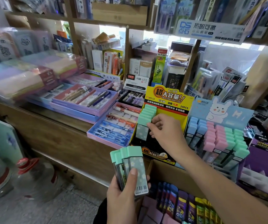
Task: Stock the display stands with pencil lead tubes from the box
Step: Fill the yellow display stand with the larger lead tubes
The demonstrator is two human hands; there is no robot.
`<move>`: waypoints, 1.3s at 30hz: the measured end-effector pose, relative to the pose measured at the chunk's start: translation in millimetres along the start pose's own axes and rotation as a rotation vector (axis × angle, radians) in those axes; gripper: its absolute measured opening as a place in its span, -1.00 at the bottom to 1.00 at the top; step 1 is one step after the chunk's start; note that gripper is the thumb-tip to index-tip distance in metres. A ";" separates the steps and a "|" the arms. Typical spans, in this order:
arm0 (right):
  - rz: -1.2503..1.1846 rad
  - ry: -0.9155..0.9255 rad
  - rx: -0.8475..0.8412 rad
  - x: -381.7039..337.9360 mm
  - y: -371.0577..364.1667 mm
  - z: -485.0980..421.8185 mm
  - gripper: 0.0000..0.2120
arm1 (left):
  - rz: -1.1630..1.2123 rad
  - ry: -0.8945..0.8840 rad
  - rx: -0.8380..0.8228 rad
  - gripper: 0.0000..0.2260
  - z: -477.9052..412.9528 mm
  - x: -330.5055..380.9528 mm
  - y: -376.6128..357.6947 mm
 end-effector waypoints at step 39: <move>-0.445 -0.134 0.111 -12.8 36.3 14.6 -0.90 | 0.088 0.080 0.031 -0.71 8.5 3.3 -5.0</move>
Point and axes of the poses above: each hand's wrist, its own z-axis away from the middle knuckle, its own y-axis out of the back of the hand, x = y × z, the point moved 6 cm from there along -z, towards the middle knuckle, and after that the axes turned 10 degrees about y, right-handed, at the moved point
